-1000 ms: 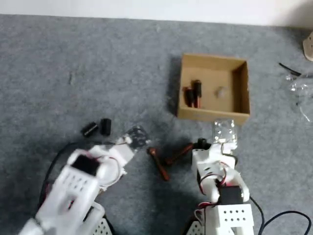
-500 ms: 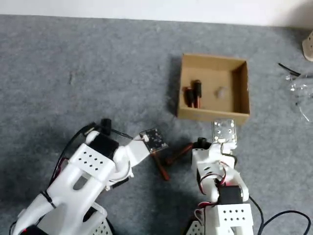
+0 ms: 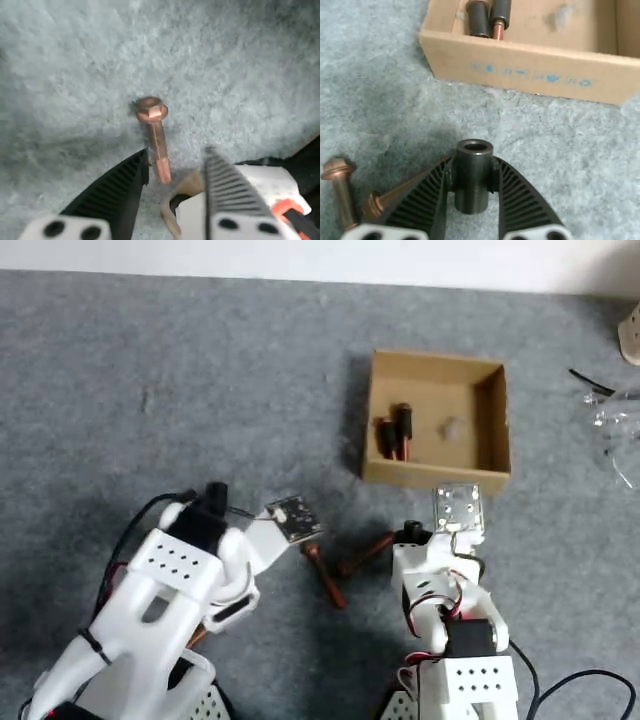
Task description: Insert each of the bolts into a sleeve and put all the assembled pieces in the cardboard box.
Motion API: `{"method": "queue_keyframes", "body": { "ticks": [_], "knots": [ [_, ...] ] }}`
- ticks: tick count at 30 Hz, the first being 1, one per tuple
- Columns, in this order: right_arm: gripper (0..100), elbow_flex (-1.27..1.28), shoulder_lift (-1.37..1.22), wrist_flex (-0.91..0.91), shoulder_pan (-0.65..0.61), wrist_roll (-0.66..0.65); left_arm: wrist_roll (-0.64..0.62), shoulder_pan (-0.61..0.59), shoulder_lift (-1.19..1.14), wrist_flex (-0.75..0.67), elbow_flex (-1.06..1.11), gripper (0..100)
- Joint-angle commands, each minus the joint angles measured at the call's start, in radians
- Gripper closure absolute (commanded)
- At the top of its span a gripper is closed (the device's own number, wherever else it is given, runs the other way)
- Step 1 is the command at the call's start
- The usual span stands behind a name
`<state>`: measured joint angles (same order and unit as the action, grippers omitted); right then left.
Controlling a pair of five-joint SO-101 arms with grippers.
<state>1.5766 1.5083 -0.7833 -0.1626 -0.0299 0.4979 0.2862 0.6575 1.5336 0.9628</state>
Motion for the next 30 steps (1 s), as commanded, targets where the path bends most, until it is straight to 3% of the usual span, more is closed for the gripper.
{"method": "queue_keyframes", "body": {
  "ticks": [1,9,15,20,30],
  "knots": [
    [99.4,-0.008,0.012,0.035,0.012,-0.012,0.043,-0.042,-0.007,-0.064,0.047,79],
    [99.4,-0.008,0.012,0.035,0.012,-0.012,0.052,-0.062,-0.007,-0.281,0.223,79],
    [99.4,-0.008,0.012,0.031,0.012,-0.012,0.049,-0.064,-0.007,-0.302,0.222,79],
    [99.4,-0.008,0.012,0.031,0.012,-0.012,0.048,-0.105,-0.007,-0.43,0.251,79],
    [99.4,-0.008,0.012,0.031,0.012,-0.012,-0.068,-0.162,-0.008,-0.468,0.26,79]
  ]
}}
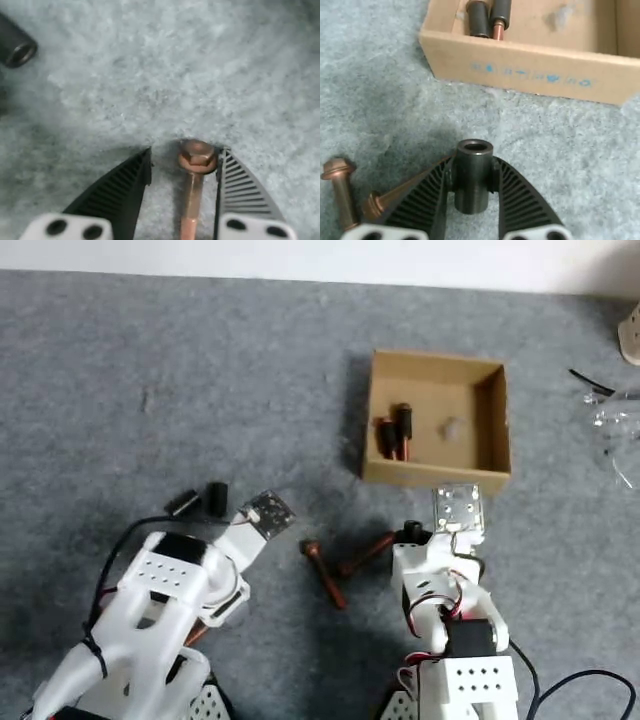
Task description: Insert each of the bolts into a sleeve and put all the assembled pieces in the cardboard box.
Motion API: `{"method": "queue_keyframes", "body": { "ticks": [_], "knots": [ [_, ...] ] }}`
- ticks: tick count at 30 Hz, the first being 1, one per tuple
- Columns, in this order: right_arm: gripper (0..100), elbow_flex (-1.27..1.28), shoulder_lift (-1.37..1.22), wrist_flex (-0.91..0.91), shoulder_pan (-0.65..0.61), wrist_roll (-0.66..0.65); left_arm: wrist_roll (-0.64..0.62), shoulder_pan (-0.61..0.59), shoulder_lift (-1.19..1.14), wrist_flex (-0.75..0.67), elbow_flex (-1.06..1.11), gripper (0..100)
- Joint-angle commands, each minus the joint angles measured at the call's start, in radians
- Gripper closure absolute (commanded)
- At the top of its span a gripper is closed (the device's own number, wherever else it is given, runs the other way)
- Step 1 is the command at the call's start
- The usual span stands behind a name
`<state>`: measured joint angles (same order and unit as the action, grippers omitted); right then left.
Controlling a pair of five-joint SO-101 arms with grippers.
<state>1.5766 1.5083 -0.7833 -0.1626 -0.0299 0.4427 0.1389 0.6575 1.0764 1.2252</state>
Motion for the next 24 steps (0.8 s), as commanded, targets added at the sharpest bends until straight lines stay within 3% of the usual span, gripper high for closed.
{"method": "queue_keyframes", "body": {
  "ticks": [1,20,24],
  "knots": [
    [99.4,-0.008,0.012,0.031,0.012,-0.012,-0.012,-0.015,-0.008,-0.009,0.007,79],
    [99.4,-0.008,0.012,0.031,0.013,-0.012,-0.011,-0.013,-0.007,-0.015,0.048,80],
    [99.4,-0.008,0.012,0.031,0.013,-0.012,-0.011,-0.013,-0.007,-0.026,0.067,91]
  ]
}}
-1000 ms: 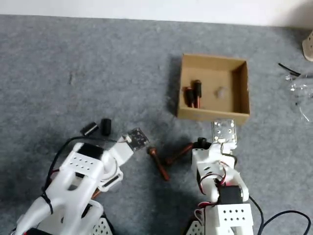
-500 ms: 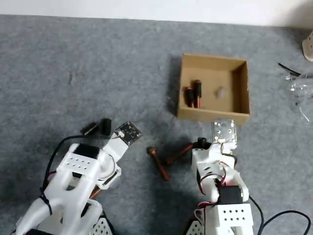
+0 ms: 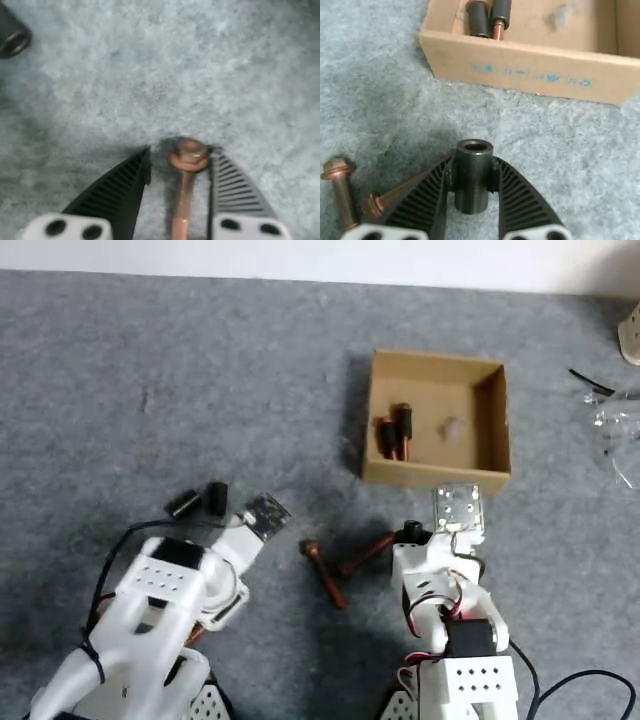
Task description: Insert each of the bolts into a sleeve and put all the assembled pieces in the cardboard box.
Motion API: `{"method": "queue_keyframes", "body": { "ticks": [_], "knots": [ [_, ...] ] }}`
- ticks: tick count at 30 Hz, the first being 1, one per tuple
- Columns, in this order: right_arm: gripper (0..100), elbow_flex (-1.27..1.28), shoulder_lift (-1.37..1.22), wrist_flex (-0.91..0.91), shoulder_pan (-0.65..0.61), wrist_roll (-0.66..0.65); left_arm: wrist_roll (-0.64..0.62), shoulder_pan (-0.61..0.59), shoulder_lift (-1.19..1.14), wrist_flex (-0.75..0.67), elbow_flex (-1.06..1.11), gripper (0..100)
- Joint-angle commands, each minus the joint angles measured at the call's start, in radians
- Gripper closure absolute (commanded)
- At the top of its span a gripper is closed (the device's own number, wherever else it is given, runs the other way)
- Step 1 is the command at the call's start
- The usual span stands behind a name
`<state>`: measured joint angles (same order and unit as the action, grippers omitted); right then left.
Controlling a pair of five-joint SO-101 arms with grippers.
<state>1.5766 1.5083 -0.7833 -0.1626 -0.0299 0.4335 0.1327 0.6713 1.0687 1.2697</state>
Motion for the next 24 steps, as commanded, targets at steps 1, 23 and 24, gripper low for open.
{"method": "queue_keyframes", "body": {
  "ticks": [1,23,24],
  "knots": [
    [99.4,-0.008,0.012,0.031,0.013,-0.012,-0.003,-0.005,-0.021,-0.023,0.021,94],
    [99.4,0.022,0.015,0.036,0.012,-0.014,-0.005,0.074,-0.013,-0.057,-0.246,100],
    [99.4,0.022,0.015,0.036,0.012,-0.014,-0.005,0.077,-0.013,-0.057,-0.274,100]
  ]
}}
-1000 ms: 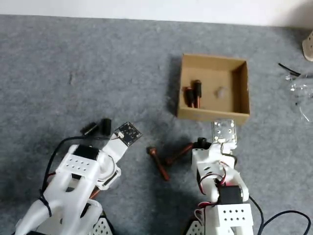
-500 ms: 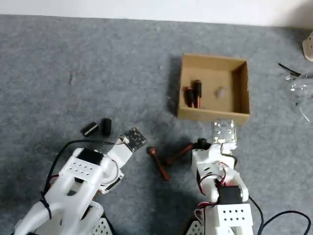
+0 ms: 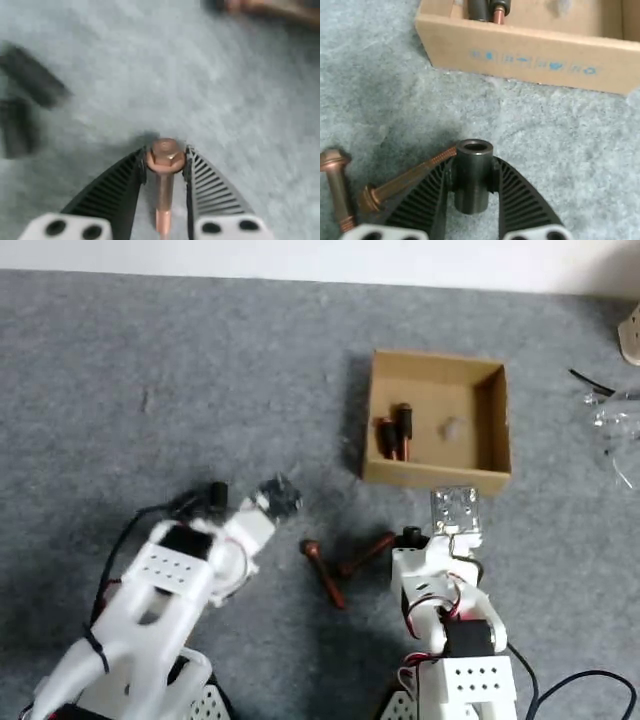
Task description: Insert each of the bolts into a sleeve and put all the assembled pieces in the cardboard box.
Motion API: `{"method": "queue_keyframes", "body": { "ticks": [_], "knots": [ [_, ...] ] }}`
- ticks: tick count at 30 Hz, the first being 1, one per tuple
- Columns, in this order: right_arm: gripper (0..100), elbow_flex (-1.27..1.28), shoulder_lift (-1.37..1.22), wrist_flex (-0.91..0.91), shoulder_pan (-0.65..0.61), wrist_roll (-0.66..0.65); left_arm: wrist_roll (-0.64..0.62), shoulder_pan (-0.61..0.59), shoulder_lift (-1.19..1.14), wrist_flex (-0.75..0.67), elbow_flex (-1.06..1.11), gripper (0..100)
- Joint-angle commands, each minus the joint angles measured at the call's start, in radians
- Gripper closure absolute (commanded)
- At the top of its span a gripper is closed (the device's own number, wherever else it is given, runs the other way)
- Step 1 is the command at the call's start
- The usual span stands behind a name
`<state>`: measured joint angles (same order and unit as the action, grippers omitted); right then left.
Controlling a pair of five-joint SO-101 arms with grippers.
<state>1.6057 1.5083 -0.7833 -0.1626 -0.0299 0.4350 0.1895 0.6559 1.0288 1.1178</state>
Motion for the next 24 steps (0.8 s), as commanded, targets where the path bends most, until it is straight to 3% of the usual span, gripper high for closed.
{"method": "queue_keyframes", "body": {
  "ticks": [1,13,24],
  "knots": [
    [99.4,-0.007,0.015,0.036,0.012,-0.014,-0.006,0.024,0.002,-0.017,-0.145,100],
    [99.4,-0.001,0.015,0.07,0.008,-0.014,-0.009,0.041,0.067,-0.02,-0.274,100],
    [99.4,-0.001,0.015,0.07,0.008,-0.014,-0.008,0.033,0.72,-0.028,-0.202,100]
  ]
}}
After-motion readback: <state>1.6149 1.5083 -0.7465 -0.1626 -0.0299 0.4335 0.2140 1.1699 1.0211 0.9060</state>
